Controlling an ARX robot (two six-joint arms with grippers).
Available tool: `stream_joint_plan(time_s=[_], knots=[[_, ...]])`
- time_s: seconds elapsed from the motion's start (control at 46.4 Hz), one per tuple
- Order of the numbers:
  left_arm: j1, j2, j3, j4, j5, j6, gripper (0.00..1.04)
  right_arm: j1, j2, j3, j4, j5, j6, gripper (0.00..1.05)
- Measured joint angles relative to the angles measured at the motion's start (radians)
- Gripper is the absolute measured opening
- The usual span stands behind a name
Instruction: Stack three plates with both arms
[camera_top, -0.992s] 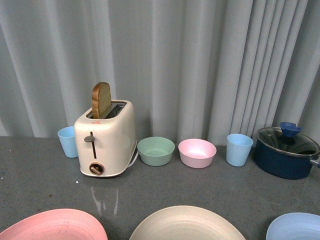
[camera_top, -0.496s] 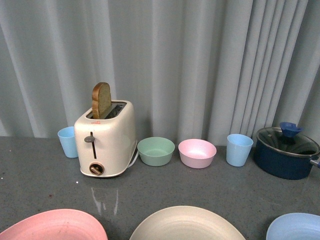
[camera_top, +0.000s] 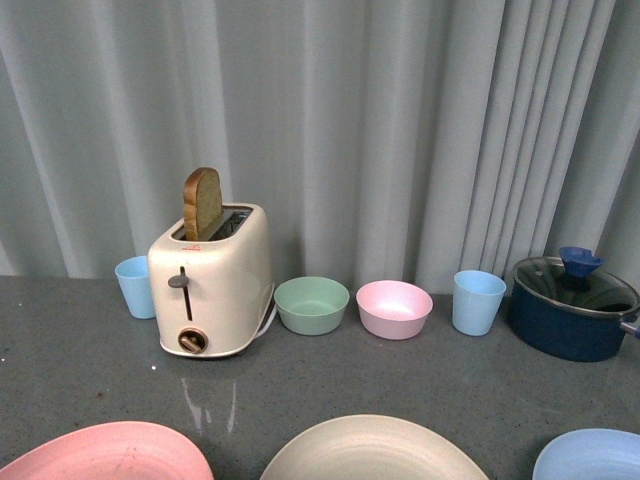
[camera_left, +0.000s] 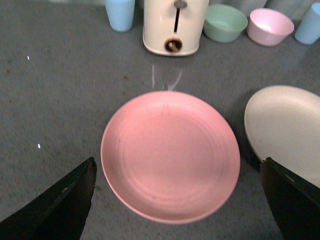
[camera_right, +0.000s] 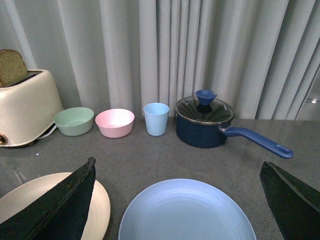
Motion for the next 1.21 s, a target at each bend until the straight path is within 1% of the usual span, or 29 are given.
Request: stream_joint_plan(time_s=[0.108, 0.151, 0.194, 0.237, 0.345, 0.41, 0.474, 0.582, 0.625, 0.927, 1.078, 1.207], knots=[[0.011, 0.227, 0.109, 0.121, 0.038, 0.044, 0.98, 0.000, 0.000, 0.000, 0.000, 0.000, 0.000, 0.97], [0.010, 0.384, 0.195, 0.146, 0.039, 0.070, 0.98, 0.000, 0.000, 0.000, 0.000, 0.000, 0.000, 0.97], [0.006, 0.534, 0.280, 0.134, 0.043, 0.096, 0.98, 0.000, 0.000, 0.000, 0.000, 0.000, 0.000, 0.97], [-0.005, 0.681, 0.364, 0.089, 0.042, 0.121, 0.98, 0.000, 0.000, 0.000, 0.000, 0.000, 0.000, 0.97], [-0.041, 0.962, 0.555, -0.012, -0.021, 0.195, 0.98, 0.000, 0.000, 0.000, 0.000, 0.000, 0.000, 0.97], [-0.054, 1.073, 0.632, -0.036, -0.065, 0.244, 0.98, 0.000, 0.000, 0.000, 0.000, 0.000, 0.000, 0.97], [-0.058, 1.132, 0.664, -0.045, -0.087, 0.261, 0.98, 0.000, 0.000, 0.000, 0.000, 0.000, 0.000, 0.97], [-0.058, 1.199, 0.695, -0.074, -0.090, 0.276, 0.98, 0.000, 0.000, 0.000, 0.000, 0.000, 0.000, 0.97], [-0.054, 1.233, 0.703, -0.071, -0.106, 0.288, 0.98, 0.000, 0.000, 0.000, 0.000, 0.000, 0.000, 0.97], [0.020, 1.391, 0.786, -0.048, -0.113, 0.354, 0.98, 0.000, 0.000, 0.000, 0.000, 0.000, 0.000, 0.97], [0.048, 1.450, 0.822, -0.048, -0.098, 0.354, 0.98, 0.000, 0.000, 0.000, 0.000, 0.000, 0.000, 0.97], [0.051, 1.484, 0.837, -0.072, -0.048, 0.351, 0.98, 0.000, 0.000, 0.000, 0.000, 0.000, 0.000, 0.97]])
